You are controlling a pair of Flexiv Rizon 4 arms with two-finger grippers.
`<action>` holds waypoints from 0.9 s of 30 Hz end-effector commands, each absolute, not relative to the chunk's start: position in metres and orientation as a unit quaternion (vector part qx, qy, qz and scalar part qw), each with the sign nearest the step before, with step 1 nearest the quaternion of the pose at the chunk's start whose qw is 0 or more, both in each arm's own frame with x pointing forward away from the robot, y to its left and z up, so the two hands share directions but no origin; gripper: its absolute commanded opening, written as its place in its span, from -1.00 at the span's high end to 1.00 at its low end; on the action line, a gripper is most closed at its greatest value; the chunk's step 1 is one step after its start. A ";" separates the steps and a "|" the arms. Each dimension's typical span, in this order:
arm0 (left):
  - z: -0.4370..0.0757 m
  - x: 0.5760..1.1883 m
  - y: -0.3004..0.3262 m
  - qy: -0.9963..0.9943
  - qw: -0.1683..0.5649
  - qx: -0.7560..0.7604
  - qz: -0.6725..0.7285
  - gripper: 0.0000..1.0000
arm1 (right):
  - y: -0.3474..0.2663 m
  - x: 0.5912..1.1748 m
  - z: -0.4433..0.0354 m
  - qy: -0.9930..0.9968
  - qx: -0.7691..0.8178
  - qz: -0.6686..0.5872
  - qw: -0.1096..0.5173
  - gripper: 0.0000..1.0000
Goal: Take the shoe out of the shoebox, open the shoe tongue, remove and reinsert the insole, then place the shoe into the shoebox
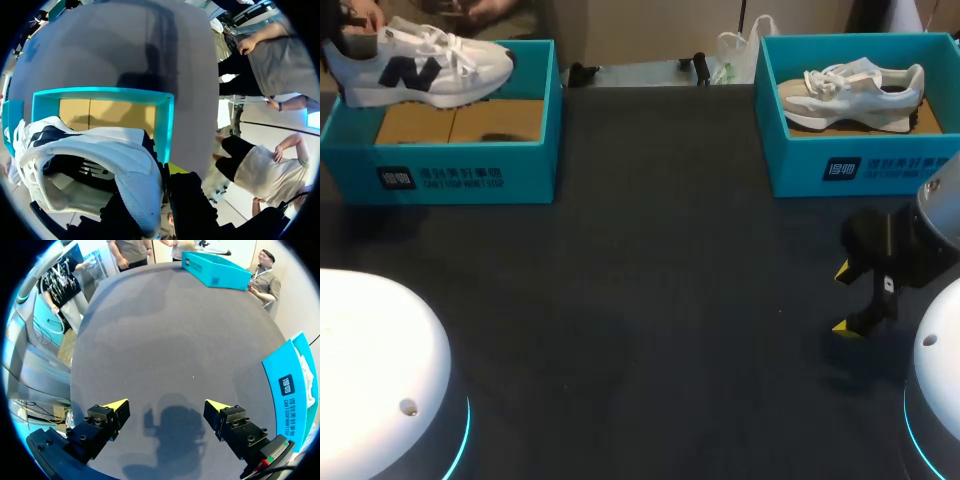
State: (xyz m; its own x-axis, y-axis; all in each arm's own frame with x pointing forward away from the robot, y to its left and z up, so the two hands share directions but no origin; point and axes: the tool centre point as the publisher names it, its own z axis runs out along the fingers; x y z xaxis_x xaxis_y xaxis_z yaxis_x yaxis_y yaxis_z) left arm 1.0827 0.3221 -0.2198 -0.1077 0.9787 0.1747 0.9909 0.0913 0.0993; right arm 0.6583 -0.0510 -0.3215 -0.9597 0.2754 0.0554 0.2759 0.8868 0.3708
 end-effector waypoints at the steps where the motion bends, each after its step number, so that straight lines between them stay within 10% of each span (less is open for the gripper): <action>1: -0.229 1.088 0.320 -0.739 0.038 -0.666 -0.095 1.00 | -0.051 0.657 -0.321 -0.971 -0.143 -0.190 -0.001 -1.00; 27: -0.249 1.064 0.320 -0.748 0.059 -0.657 -0.075 1.00 | -0.051 0.657 -0.321 -0.971 -0.143 -0.190 -0.001 -1.00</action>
State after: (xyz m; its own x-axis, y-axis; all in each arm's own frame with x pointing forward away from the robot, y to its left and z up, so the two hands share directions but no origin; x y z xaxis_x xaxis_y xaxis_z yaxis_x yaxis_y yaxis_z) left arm 1.0643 0.3198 -0.2506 -0.1300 0.9736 0.1878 0.9915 0.1257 0.0351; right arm 0.6583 -0.0510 -0.3215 -0.9597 0.2754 0.0554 0.2759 0.8868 0.3708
